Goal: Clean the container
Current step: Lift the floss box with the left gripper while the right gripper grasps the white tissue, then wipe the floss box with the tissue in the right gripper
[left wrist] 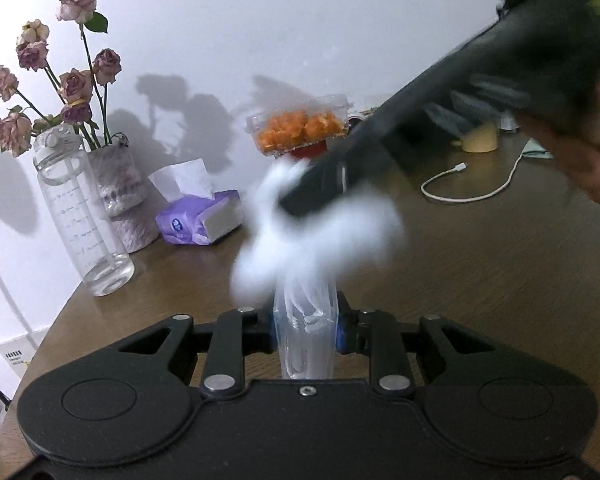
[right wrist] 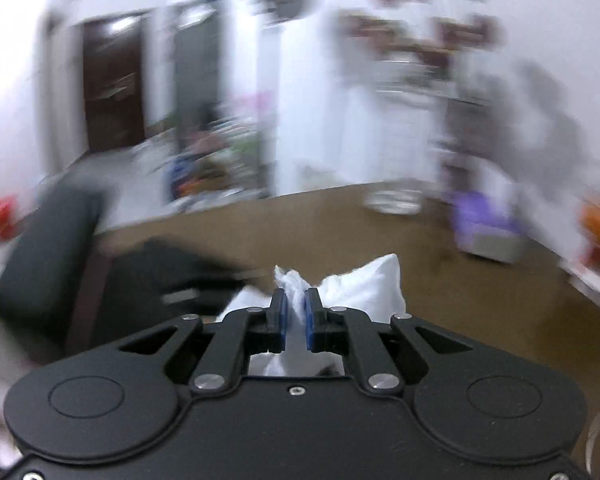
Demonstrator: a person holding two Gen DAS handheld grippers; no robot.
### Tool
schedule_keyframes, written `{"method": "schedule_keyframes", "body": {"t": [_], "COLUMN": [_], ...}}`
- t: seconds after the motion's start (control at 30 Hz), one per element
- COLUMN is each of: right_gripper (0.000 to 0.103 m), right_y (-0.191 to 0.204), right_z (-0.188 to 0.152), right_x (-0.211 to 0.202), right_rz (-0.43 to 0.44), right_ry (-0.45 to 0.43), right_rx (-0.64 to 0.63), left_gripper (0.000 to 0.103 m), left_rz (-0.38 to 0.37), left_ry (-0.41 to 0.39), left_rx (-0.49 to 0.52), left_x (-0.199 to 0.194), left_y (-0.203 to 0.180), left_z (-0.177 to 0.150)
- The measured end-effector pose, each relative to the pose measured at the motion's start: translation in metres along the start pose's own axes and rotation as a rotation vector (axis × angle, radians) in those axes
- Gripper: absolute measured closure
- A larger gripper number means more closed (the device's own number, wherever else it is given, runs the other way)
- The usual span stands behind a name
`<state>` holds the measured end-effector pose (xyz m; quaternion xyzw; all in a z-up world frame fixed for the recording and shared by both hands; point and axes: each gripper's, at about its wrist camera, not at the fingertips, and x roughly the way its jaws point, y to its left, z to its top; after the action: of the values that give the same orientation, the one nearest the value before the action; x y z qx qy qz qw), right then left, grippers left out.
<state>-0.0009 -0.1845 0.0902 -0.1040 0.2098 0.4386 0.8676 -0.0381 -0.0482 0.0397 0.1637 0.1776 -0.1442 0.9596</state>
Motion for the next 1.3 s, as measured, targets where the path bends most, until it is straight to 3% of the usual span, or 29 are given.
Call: {"method": "schedule_keyframes", "body": {"t": [0.1,0.3,0.37,0.43,0.57,0.7,0.9,1.03,1.13,1.17,1.2,1.23,1.27,1.3], "right_gripper": [0.094,0.094,0.094,0.094,0.094,0.094,0.094,0.094,0.087,0.079,0.072,0.052,0.039,0.036], "right_y": [-0.021,0.006,-0.024,-0.040,-0.011,0.014,0.030,0.019,0.005,0.005,0.007,0.008,0.010,0.010], "right_z": [-0.001,-0.012,-0.021,-0.036,-0.061,-0.067,-0.058,-0.080,-0.094,-0.094,-0.093,-0.092,-0.090,-0.087], "right_x": [-0.012,-0.025,-0.032,-0.035,-0.034,-0.028,-0.021,-0.010,-0.005,-0.008,-0.014,-0.019,-0.024,-0.025], "right_rz": [-0.076,0.025,-0.079,-0.125,-0.027,0.057,0.058,-0.057,-0.116,-0.120,-0.121,-0.125,-0.138,-0.156], "right_ry": [-0.039,-0.060,-0.094,-0.095,-0.079,-0.111,-0.190,-0.082,0.025,0.031,0.029,0.023,0.014,0.016], "right_rx": [0.093,0.003,0.154,0.224,0.220,0.251,0.273,0.249,0.271,0.276,0.263,0.237,0.213,0.194], "left_gripper": [0.078,0.078,0.078,0.078,0.078,0.078,0.078,0.078,0.078,0.078,0.078,0.078,0.078,0.078], "left_rz": [-0.020,-0.149,-0.177,-0.200,-0.210,-0.208,-0.227,-0.221,-0.210,-0.213,-0.216,-0.217,-0.217,-0.217], "left_ry": [-0.002,-0.001,0.004,0.007,0.022,0.053,0.072,0.069,0.090,0.101,0.112,0.122,0.127,0.132], "left_rx": [-0.030,-0.203,-0.281,-0.381,-0.600,-0.739,-0.836,-0.847,-0.859,-0.874,-0.889,-0.901,-0.913,-0.923], "left_x": [-0.001,-0.002,-0.003,-0.003,0.006,0.017,0.022,0.015,0.016,0.017,0.019,0.020,0.021,0.021], "left_y": [0.004,0.026,0.038,0.053,0.078,0.090,0.093,0.104,0.109,0.110,0.111,0.112,0.113,0.113], "left_z": [0.002,0.005,0.003,0.002,-0.001,0.000,-0.001,-0.003,-0.005,-0.007,-0.009,-0.010,-0.011,-0.011]}}
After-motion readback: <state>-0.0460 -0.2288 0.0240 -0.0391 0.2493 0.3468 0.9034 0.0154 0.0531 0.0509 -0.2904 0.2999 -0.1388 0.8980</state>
